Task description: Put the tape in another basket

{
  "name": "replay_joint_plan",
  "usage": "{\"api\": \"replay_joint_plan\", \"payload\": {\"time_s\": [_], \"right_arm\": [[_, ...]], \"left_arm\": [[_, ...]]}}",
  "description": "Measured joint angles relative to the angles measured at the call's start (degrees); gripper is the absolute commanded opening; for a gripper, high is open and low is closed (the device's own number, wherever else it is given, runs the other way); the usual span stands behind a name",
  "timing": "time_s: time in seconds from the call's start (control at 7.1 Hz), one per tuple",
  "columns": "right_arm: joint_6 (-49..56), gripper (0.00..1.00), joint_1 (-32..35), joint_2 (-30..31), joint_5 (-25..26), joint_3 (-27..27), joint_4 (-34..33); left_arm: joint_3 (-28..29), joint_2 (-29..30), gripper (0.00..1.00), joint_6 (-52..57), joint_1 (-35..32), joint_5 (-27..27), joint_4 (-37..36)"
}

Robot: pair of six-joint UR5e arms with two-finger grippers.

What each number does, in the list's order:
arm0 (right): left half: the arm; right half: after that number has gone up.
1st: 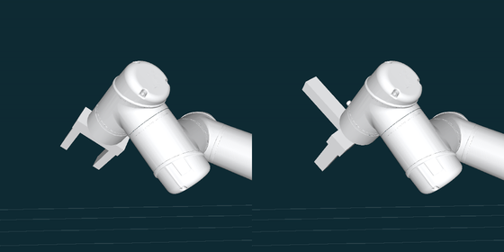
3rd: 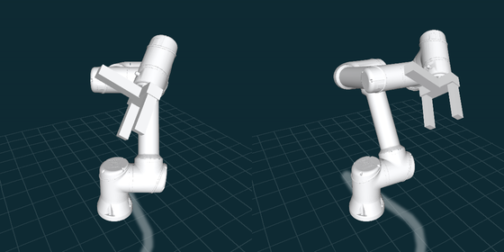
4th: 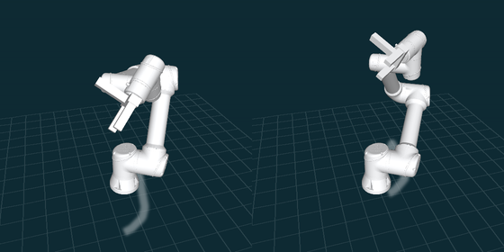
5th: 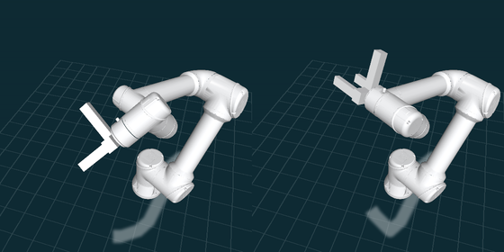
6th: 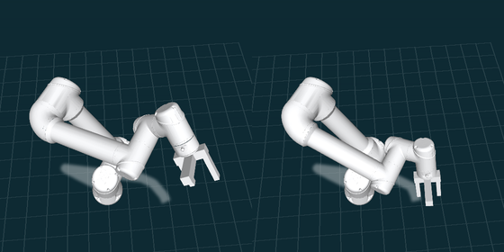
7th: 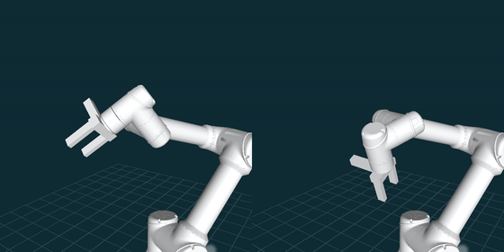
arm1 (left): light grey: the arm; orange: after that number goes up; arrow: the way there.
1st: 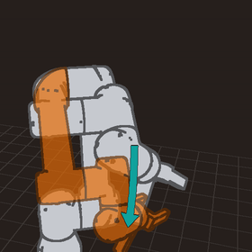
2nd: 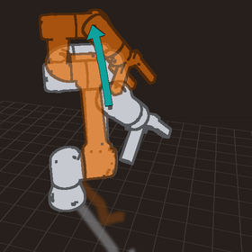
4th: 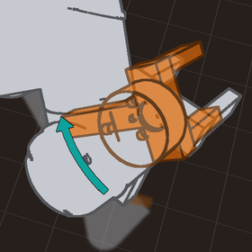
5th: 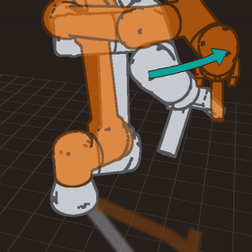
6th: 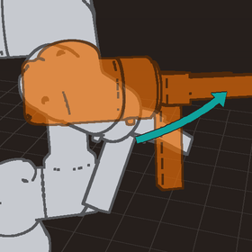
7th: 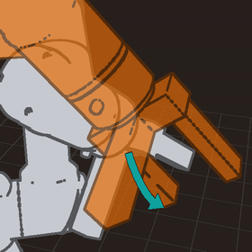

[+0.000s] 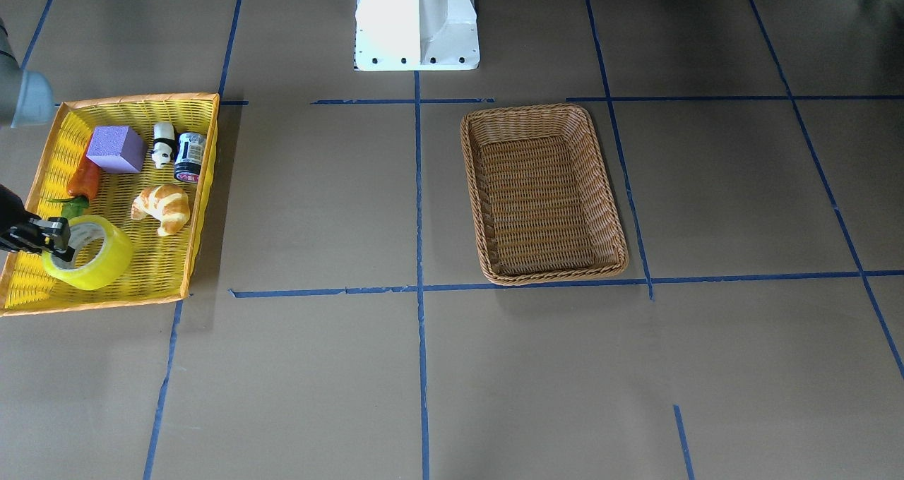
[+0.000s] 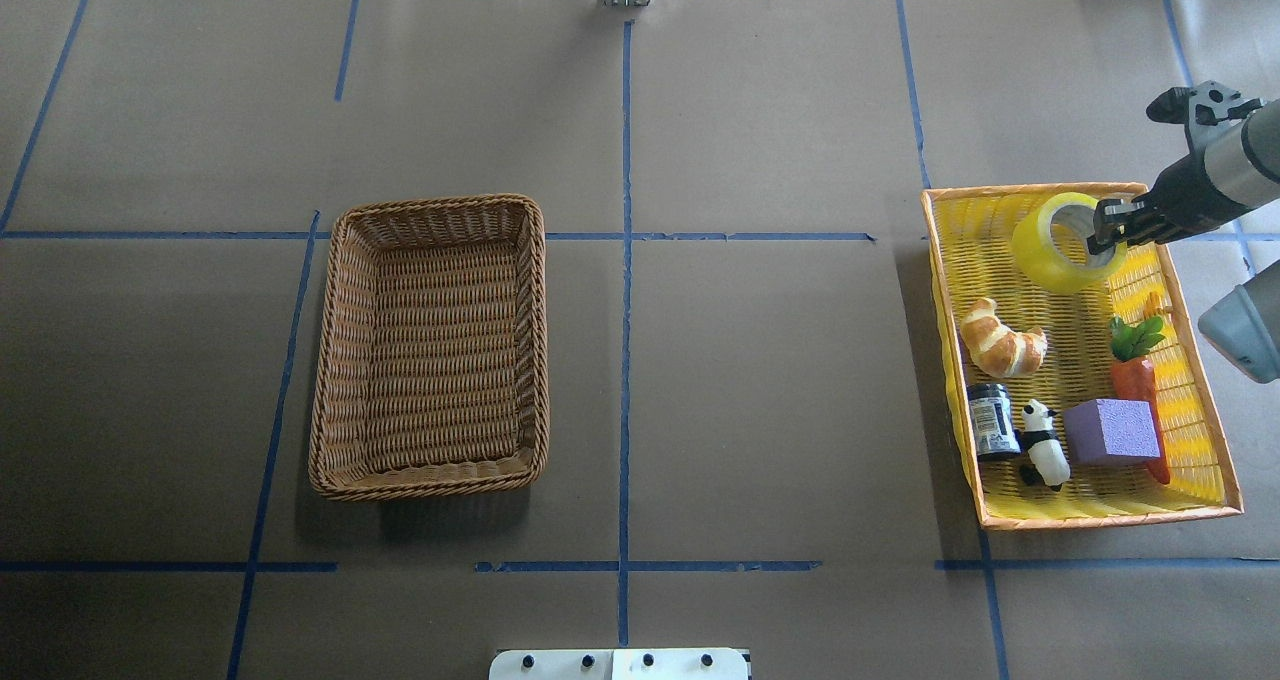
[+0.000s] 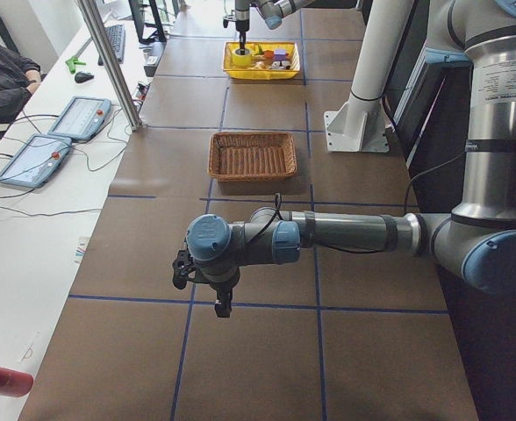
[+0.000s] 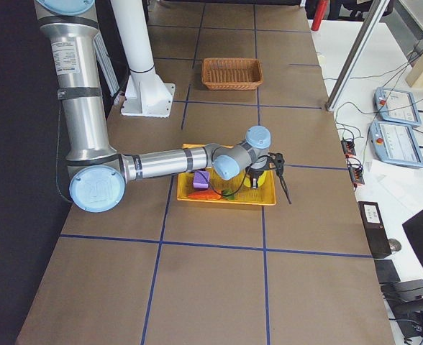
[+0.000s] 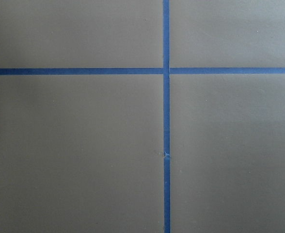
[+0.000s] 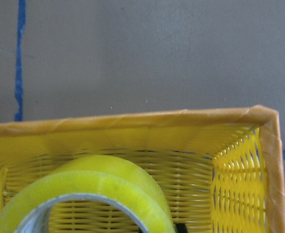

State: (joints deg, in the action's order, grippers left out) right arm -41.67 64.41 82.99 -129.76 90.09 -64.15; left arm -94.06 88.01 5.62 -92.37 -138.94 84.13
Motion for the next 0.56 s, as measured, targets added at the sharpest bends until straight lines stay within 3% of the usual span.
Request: {"api": "replay_joint_plan", "payload": {"time_s": [0.28, 0.56], "right_arm": [[-1.76, 0.0, 3.63, -1.17, -5.24, 1.78, 0.01], [-8.35, 0.0, 3.01, -3.46, -7.05, 4.17, 0.07]], "left_arm": [[-2.29, 0.23, 1.0, -0.06, 0.05, 0.23, 0.22], [-4.84, 1.41, 1.0, -2.11, 0.36, 0.01, 1.35]]}}
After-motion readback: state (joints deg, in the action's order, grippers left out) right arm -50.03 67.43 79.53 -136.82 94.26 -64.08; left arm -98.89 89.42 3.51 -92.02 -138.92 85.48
